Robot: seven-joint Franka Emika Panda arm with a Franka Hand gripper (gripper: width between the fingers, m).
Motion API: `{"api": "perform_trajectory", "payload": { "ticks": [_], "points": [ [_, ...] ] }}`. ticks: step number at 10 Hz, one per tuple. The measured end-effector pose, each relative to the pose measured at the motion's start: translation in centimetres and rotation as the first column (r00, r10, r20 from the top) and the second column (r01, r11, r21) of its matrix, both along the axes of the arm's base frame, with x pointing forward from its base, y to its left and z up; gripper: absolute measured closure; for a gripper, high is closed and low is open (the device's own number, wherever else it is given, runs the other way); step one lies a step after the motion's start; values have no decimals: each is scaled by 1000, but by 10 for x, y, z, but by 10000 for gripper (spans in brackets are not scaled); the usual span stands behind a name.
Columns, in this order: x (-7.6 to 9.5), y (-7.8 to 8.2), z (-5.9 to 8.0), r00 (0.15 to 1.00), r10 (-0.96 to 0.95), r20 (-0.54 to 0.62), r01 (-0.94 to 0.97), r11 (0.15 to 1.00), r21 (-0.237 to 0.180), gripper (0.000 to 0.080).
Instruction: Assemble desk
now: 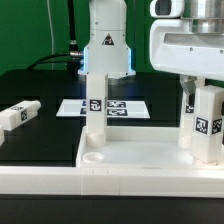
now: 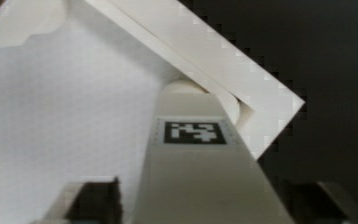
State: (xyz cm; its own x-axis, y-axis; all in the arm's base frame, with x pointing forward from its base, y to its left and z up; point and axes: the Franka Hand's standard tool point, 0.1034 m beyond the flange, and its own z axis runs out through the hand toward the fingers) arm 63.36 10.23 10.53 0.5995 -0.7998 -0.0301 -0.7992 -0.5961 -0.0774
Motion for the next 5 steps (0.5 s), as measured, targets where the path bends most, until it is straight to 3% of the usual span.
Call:
{"api": "perform_trajectory", "payload": {
  "ticks": [1,2,5],
  "points": [
    [-1,0,0,999,46,0,-46,999,-3,251],
    [-1,0,0,995,103,4,-103,995,-6,171],
    [-1,0,0,924,382,14,-382,924,-34,155]
  ]
}}
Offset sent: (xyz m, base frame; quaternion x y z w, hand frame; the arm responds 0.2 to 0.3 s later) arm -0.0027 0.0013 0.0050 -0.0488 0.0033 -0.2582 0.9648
